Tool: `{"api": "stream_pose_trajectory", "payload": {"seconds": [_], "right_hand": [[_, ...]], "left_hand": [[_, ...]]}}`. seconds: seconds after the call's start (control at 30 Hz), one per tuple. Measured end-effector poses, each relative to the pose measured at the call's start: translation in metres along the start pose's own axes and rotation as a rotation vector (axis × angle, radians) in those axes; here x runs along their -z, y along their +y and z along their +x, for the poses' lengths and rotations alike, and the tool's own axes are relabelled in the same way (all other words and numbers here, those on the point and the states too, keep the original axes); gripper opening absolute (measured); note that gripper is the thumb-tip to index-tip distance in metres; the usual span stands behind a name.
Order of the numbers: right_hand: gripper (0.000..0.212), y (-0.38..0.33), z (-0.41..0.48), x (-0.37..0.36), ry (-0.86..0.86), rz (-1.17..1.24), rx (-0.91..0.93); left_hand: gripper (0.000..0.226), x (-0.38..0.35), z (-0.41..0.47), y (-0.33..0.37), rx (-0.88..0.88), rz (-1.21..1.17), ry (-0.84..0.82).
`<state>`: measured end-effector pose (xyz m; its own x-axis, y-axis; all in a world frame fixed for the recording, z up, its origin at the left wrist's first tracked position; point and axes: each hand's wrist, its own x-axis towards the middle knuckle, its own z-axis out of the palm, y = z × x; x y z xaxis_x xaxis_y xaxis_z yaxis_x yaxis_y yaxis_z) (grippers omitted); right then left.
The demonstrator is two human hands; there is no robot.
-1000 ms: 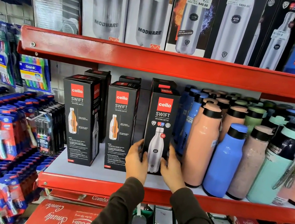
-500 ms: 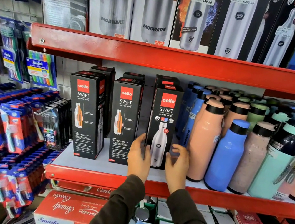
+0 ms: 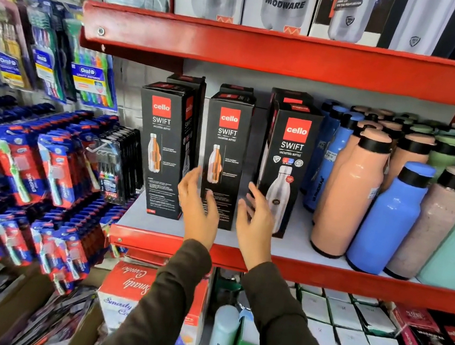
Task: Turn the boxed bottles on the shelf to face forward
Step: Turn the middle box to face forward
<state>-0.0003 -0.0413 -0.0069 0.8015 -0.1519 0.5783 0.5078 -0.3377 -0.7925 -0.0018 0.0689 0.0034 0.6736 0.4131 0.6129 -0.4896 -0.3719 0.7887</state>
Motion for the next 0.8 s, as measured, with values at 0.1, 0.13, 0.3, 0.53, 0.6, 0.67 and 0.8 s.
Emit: {"api": "stream_pose_trajectory", "payload": {"seconds": [0.1, 0.13, 0.3, 0.53, 0.6, 0.67, 0.8], "right_hand": [[0.047, 0.004, 0.008, -0.013, -0.042, -0.051, -0.102], [0.047, 0.006, 0.011, -0.016, -0.05, -0.074, -0.129], [0.04, 0.015, 0.019, -0.027, -0.048, -0.144, -0.202], [0.036, 0.014, 0.018, -0.032, 0.02, -0.094, -0.179], [0.038, 0.011, 0.018, -0.033, 0.015, -0.089, -0.169], [0.042, 0.006, 0.017, -0.034, -0.001, -0.046, -0.165], [0.062, -0.003, 0.02, -0.035, 0.012, -0.071, -0.164]], "left_hand": [[0.051, 0.008, 0.014, -0.013, 0.139, -0.014, -0.137], [0.05, 0.009, 0.018, -0.016, 0.177, -0.023, -0.182], [0.044, 0.008, 0.032, -0.034, 0.301, 0.008, -0.287], [0.044, 0.012, 0.037, -0.047, 0.317, -0.1, -0.289], [0.042, 0.013, 0.039, -0.046, 0.302, -0.148, -0.279], [0.038, 0.014, 0.04, -0.042, 0.312, -0.24, -0.273], [0.039, 0.017, 0.036, -0.032, 0.398, -0.438, -0.218]]}}
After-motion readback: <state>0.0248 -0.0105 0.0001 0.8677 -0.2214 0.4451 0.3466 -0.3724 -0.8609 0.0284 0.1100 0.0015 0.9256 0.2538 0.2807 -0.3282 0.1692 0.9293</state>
